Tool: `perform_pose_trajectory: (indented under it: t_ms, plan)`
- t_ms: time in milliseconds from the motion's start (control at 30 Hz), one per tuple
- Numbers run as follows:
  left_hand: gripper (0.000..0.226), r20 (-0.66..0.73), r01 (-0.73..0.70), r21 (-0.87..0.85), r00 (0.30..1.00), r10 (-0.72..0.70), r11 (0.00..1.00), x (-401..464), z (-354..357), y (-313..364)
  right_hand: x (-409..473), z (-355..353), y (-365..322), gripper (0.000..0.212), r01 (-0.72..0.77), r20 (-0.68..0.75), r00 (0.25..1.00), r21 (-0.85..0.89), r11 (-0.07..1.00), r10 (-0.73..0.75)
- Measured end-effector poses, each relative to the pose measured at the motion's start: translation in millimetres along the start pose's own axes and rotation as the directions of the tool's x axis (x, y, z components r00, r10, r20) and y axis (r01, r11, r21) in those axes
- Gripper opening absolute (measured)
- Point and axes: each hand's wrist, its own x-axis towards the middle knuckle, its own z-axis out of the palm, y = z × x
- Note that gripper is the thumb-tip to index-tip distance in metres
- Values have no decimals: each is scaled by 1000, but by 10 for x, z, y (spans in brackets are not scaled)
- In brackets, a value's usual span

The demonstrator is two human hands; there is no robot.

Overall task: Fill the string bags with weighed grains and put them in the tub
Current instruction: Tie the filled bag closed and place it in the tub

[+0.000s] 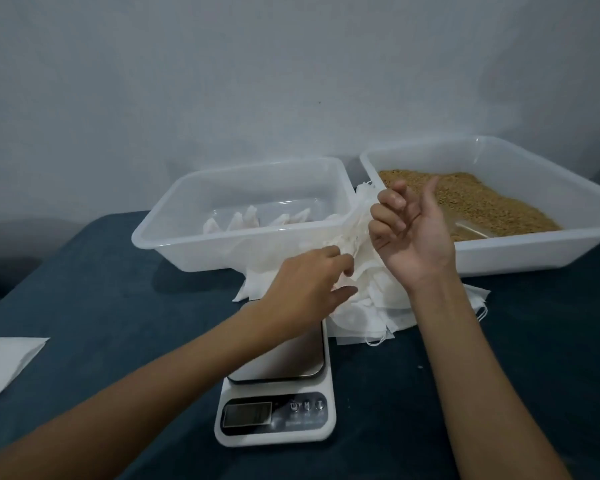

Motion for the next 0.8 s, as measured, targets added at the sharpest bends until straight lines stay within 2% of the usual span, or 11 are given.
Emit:
perform_pose_trajectory:
  t_ms: [133, 233, 300, 367, 467, 533, 567, 600, 700, 733, 800]
  plan:
    - [37, 12, -1, 95, 1000, 0, 995, 186, 114, 14, -5, 1, -4, 59, 7, 4, 1000, -1, 1000, -7]
    - [23, 45, 3, 238, 999, -14, 971, 301, 229, 34, -7, 13, 17, 61, 3, 0, 1000, -15, 1000, -3]
    - [16, 13, 23, 285, 1000, -27, 958, 329, 265, 36, -8, 16, 22, 60, 1, -5, 1000, -21, 1000, -1]
    - [16, -81, 54, 177, 996, -40, 983, 319, 266, -5, -5, 12, 25, 58, 6, -13, 1000, -46, 999, -6]
    - [9, -277, 90, -253, 947, -161, 963, 207, 149, -108, 13, 3, 45, 53, 5, -25, 1000, -121, 993, -8]
    - [13, -362, 107, -470, 882, -302, 876, 92, 76, -215, 23, 8, 80, 47, -12, -29, 1000, -203, 979, 6]
    - [16, -353, 133, -566, 853, -385, 814, 38, 54, -277, 27, 12, 104, 45, -20, -33, 999, -260, 966, 12]
    - [16, -307, 155, -672, 832, -463, 724, -9, 33, -341, 28, 17, 130, 42, -28, -35, 999, -324, 946, 17]
    - [17, -90, 146, -928, 804, -587, 342, -102, -17, -510, 12, 37, 240, 31, -4, -22, 1000, -575, 818, -11]
    - [16, -41, 134, -960, 801, -597, 245, -127, -30, -542, 2, 45, 280, 27, 12, -16, 999, -665, 747, -30]
    - [13, 5, 107, -985, 802, -597, 136, -163, -31, -576, -21, 63, 362, 27, 20, -9, 999, -789, 614, -45]
